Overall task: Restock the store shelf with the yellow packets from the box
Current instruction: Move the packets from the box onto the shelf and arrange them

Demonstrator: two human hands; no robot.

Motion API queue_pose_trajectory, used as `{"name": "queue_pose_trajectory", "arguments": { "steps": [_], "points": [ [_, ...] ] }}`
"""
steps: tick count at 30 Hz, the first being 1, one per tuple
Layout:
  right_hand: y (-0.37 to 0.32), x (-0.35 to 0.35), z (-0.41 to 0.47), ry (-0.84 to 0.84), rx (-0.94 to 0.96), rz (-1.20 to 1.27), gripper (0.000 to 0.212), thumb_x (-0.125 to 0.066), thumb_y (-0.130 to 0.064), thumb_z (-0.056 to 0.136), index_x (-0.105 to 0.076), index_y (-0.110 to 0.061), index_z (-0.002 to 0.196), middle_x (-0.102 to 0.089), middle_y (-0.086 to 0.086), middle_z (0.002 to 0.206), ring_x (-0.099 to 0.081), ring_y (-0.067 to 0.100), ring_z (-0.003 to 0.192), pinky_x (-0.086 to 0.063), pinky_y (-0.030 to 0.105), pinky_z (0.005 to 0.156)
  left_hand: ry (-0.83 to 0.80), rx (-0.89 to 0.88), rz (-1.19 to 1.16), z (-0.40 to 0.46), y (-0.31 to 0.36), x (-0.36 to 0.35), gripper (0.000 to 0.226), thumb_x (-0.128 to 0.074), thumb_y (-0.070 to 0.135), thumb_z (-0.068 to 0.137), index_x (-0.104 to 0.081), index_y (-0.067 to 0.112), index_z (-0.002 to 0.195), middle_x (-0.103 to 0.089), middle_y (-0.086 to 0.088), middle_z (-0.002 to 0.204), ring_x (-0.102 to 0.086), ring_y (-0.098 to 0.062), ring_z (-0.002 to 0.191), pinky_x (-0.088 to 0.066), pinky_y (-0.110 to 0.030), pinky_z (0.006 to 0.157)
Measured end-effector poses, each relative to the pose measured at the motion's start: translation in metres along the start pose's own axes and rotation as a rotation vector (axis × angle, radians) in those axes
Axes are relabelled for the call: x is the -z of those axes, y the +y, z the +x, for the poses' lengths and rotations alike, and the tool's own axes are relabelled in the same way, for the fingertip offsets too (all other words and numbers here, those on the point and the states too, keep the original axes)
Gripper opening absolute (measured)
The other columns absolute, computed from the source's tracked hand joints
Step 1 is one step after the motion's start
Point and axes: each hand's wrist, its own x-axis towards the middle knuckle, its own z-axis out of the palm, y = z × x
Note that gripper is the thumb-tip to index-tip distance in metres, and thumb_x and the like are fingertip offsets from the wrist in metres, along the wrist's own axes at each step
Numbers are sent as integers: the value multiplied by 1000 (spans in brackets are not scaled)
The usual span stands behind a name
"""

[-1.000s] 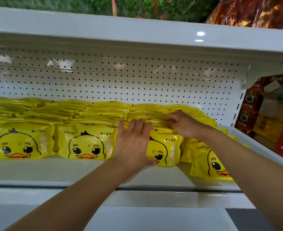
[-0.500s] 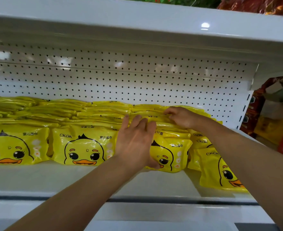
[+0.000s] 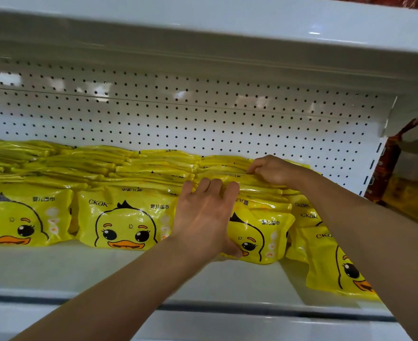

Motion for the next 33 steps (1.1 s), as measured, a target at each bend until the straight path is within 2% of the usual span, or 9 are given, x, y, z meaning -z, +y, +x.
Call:
{"name": "queue_pose_trajectory", "arguments": {
  "steps": [4, 9, 15, 18, 22, 26, 29, 30, 33],
  "points": [
    [-7, 1, 7, -21, -39, -59, 31, -39, -2, 94, -63, -3, 114, -56, 10, 124, -50, 27, 117, -41, 31, 95, 121, 51, -2, 0, -4, -10, 112, -68, 81, 6, -60, 21, 100, -64, 0, 90, -63, -22, 79, -50, -43, 74],
    [1, -2, 25, 78, -148, -129, 25, -53, -7, 86, -64, -3, 108, -62, 15, 113, -57, 28, 104, -48, 33, 85, 109, 26, 34, -1, -3, -11, 113, -70, 81, 16, -55, 21, 111, -63, 0, 95, -60, -24, 88, -46, -44, 81],
    [-4, -4, 27, 155, -146, -55, 25, -59, -9, 86, -66, 0, 108, -63, 16, 114, -57, 28, 108, -48, 36, 94, 110, 52, 34, -1, -4, -9, 114, -65, 83, 2, -62, 20, 97, -64, -1, 73, -61, -23, 70, -49, -39, 66],
    [-3, -10, 27, 252, -91, -23, 19, -61, -6, 86, -71, -5, 102, -65, 12, 113, -58, 26, 109, -47, 31, 92, 59, 65, 49, 1, -4, -6, 114, -69, 82, 12, -56, 22, 108, -65, -1, 87, -60, -24, 83, -46, -41, 75],
    [3, -4, 18, 292, -65, 69, 18, -61, -4, 85, -72, -9, 98, -67, 7, 110, -60, 22, 105, -41, 23, 79, -63, 49, 20, 6, 0, -2, 109, -72, 73, 50, -21, 26, 134, -45, -1, 128, -37, -24, 120, -28, -40, 99],
    [6, 9, -8, 331, 10, 230, 27, -47, -2, 91, -69, -12, 104, -63, 6, 119, -58, 24, 110, -43, 27, 91, -58, 54, 21, 3, 1, -2, 111, -70, 73, 53, -17, 27, 138, -37, 1, 135, -31, -23, 126, -24, -41, 105],
    [-3, 11, -51, 174, 112, 305, 25, -45, -8, 95, -63, -19, 109, -59, 4, 117, -57, 23, 102, -43, 28, 77, -64, 69, 21, -2, 0, 4, 124, -70, 75, 50, -10, 22, 145, -22, -1, 147, -22, -23, 136, -16, -44, 112],
    [-6, 11, -68, 137, 147, 287, 26, -44, -12, 97, -60, -19, 116, -55, 3, 120, -54, 20, 107, -41, 26, 79, -42, 74, 34, -6, -2, 6, 128, -68, 77, 47, -13, 16, 146, -22, -5, 149, -23, -26, 137, -17, -47, 112],
    [-15, 10, -120, 122, 245, 100, 41, -44, -27, 97, -40, -25, 138, -34, -3, 144, -29, 13, 134, -27, 25, 105, 127, 91, 45, -27, -10, 7, 121, -58, 83, 38, -43, 4, 129, -50, -17, 132, -50, -37, 121, -40, -55, 98]
  ]
}}
